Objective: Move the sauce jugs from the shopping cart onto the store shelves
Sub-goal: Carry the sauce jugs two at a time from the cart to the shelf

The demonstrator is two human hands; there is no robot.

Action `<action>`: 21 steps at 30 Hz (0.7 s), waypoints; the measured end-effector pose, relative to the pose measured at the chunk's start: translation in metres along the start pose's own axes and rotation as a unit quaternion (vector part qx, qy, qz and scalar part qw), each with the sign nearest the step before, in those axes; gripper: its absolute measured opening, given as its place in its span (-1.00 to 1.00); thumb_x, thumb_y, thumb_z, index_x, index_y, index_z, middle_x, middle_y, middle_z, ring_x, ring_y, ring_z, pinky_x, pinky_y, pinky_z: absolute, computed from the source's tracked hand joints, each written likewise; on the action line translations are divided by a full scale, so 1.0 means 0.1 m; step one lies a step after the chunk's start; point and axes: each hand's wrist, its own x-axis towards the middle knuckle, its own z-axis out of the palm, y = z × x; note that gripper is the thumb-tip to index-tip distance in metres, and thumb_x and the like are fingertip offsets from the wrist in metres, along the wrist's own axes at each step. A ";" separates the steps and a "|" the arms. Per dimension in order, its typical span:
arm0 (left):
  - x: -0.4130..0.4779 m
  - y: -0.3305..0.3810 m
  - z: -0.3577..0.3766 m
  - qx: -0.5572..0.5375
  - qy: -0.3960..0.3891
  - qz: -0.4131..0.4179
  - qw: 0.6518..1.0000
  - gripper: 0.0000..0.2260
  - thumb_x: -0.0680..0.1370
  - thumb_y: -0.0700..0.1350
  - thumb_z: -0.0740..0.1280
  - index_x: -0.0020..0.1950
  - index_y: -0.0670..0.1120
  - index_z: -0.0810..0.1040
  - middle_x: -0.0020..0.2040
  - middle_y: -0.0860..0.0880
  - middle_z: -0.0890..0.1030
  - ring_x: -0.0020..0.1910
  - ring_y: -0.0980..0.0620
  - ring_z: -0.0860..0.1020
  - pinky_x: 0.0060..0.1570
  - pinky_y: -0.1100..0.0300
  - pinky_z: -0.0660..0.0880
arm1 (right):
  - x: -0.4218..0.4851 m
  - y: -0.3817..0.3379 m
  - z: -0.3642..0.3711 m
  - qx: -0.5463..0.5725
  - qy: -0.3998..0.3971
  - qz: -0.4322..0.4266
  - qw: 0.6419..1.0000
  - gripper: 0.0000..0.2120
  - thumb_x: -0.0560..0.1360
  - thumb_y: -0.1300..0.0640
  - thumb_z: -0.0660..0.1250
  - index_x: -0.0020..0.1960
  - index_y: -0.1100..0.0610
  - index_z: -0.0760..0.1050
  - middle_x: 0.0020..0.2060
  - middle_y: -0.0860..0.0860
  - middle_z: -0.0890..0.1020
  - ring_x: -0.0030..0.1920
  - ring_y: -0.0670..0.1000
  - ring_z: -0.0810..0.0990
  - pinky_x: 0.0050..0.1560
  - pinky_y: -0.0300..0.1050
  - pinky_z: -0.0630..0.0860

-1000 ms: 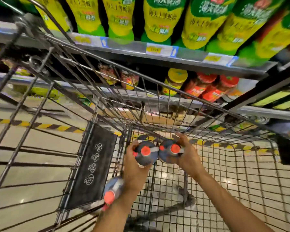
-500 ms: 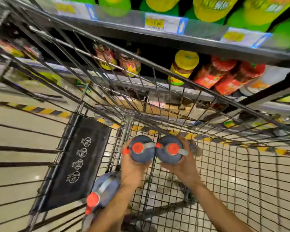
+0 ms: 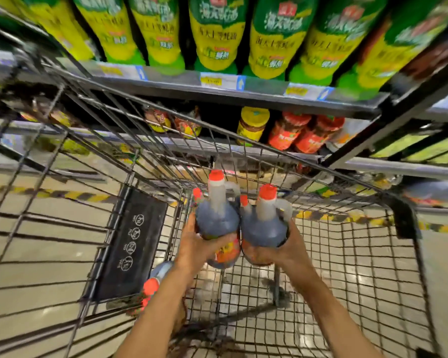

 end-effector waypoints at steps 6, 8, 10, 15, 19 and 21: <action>-0.70 0.72 -0.27 0.004 -0.065 0.040 0.997 -0.44 0.19 -0.09 0.66 0.12 0.03 0.55 0.04 0.01 0.70 -0.05 0.13 0.67 -0.12 0.20 0.60 | -0.64 -0.82 0.17 0.034 0.053 -0.036 0.997 -0.24 0.09 0.01 0.67 0.25 0.03 0.53 0.07 0.02 0.72 0.05 0.03 0.71 -0.05 -0.11 0.61; -0.93 0.96 -0.32 0.004 -0.071 0.056 0.996 -0.54 0.24 -0.22 0.64 0.04 0.00 0.56 0.00 -0.04 0.69 -0.12 0.14 0.67 -0.14 0.17 0.61 | -0.88 -1.11 0.26 0.037 0.063 -0.054 0.996 -0.29 0.10 -0.03 0.66 0.22 -0.02 0.55 0.07 -0.01 0.71 0.05 0.00 0.71 -0.06 -0.17 0.60; -1.15 1.22 -0.37 0.003 -0.109 0.071 0.992 -0.59 0.22 -0.18 0.62 0.00 -0.03 0.58 0.03 -0.08 0.67 -0.06 0.03 0.64 0.02 0.03 0.61 | -1.12 -1.41 0.34 0.019 0.076 -0.093 0.993 -0.26 0.09 -0.01 0.66 0.24 -0.03 0.54 0.10 -0.04 0.70 0.09 -0.04 0.69 -0.04 -0.20 0.61; -1.74 1.79 -0.62 -0.007 -0.159 0.135 0.978 -0.49 0.21 -0.01 0.65 0.12 -0.01 0.63 0.03 -0.01 0.72 0.03 -0.02 0.68 -0.01 0.01 0.61 | -1.79 -2.10 0.52 0.034 0.126 -0.159 0.979 -0.25 0.06 -0.02 0.64 0.22 0.01 0.53 0.08 -0.09 0.71 0.09 -0.05 0.69 -0.03 -0.22 0.61; -2.13 2.24 -0.64 -0.008 -0.200 0.206 0.958 -0.49 0.17 -0.13 0.67 0.07 -0.03 0.61 -0.09 0.14 0.72 -0.15 0.22 0.68 -0.28 0.37 0.55 | -2.24 -2.50 0.63 0.071 0.162 -0.220 0.959 -0.39 0.16 0.01 0.60 0.18 -0.01 0.56 0.07 -0.08 0.72 0.07 -0.07 0.70 -0.06 -0.28 0.59; -2.32 2.45 -0.59 -0.009 -0.237 0.231 0.944 -0.54 0.18 -0.15 0.61 0.05 -0.05 0.62 -0.12 0.13 0.73 -0.20 0.23 0.67 -0.31 0.38 0.54 | -2.48 -2.67 0.63 0.083 0.193 -0.244 0.947 -0.48 0.17 0.01 0.60 0.12 -0.08 0.61 0.04 -0.06 0.73 0.03 -0.05 0.71 -0.09 -0.26 0.61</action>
